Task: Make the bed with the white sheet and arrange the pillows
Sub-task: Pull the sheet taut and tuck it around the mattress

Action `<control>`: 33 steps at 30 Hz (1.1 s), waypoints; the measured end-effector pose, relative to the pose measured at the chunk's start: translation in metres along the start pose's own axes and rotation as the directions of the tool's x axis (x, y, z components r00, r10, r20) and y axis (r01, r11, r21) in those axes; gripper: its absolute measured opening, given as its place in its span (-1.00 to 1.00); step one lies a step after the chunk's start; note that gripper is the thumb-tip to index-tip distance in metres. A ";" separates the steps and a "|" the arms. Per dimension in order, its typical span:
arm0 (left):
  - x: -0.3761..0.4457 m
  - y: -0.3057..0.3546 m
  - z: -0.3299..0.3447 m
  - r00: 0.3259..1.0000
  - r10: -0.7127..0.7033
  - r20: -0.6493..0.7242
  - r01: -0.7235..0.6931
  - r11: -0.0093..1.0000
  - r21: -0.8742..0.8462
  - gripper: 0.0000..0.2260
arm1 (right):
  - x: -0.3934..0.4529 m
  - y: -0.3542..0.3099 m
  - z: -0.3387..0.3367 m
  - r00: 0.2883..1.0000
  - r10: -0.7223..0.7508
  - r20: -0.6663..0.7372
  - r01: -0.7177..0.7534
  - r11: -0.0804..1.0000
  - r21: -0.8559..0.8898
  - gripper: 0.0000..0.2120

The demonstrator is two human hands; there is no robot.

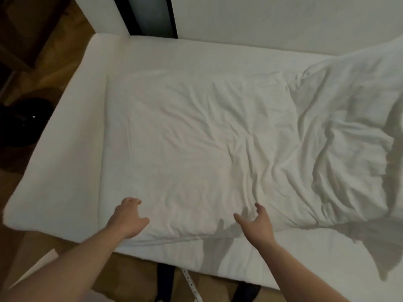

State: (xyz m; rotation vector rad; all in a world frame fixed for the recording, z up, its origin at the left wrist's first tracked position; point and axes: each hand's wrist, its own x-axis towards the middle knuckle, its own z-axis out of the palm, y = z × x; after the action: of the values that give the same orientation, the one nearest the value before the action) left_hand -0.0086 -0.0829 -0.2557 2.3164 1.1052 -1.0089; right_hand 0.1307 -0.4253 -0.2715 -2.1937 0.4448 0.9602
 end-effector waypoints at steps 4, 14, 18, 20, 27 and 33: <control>0.024 -0.062 0.024 0.971 -0.230 -0.071 0.213 0.958 -0.191 0.07 | 0.048 -0.007 0.016 0.992 -0.105 -0.065 0.095 0.986 -0.140 0.10; 0.116 -0.081 0.053 0.943 -0.326 -0.071 0.300 0.921 -0.249 -0.27 | 0.109 0.004 0.050 0.988 -0.037 -0.151 0.000 0.972 -0.236 0.21; 0.111 -0.084 0.034 0.972 -0.187 -0.140 0.179 0.982 -0.063 -0.79 | 0.116 -0.021 0.047 0.994 -0.039 -0.107 -0.010 0.906 -0.424 -0.33; 0.103 -0.095 0.027 0.970 -0.135 -0.202 0.120 0.989 -0.082 -0.78 | 0.114 -0.031 0.051 0.993 -0.115 -0.041 0.100 0.959 -0.267 -0.56; 0.051 -0.173 -0.022 0.891 -0.110 -0.441 -0.006 0.967 -0.254 -0.72 | 0.040 -0.115 0.088 0.909 -0.359 0.211 0.333 0.931 0.148 -0.66; 0.063 -0.219 -0.019 0.902 -0.200 -0.383 0.163 0.978 -0.127 -0.65 | 0.031 -0.104 0.115 0.906 -0.316 0.282 0.291 0.948 0.127 -0.68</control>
State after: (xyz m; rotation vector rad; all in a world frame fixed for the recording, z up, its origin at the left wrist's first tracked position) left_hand -0.1454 0.0959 -0.2965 2.4373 1.5116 -0.5400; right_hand 0.1503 -0.2714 -0.3029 -1.9266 -0.0038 1.0549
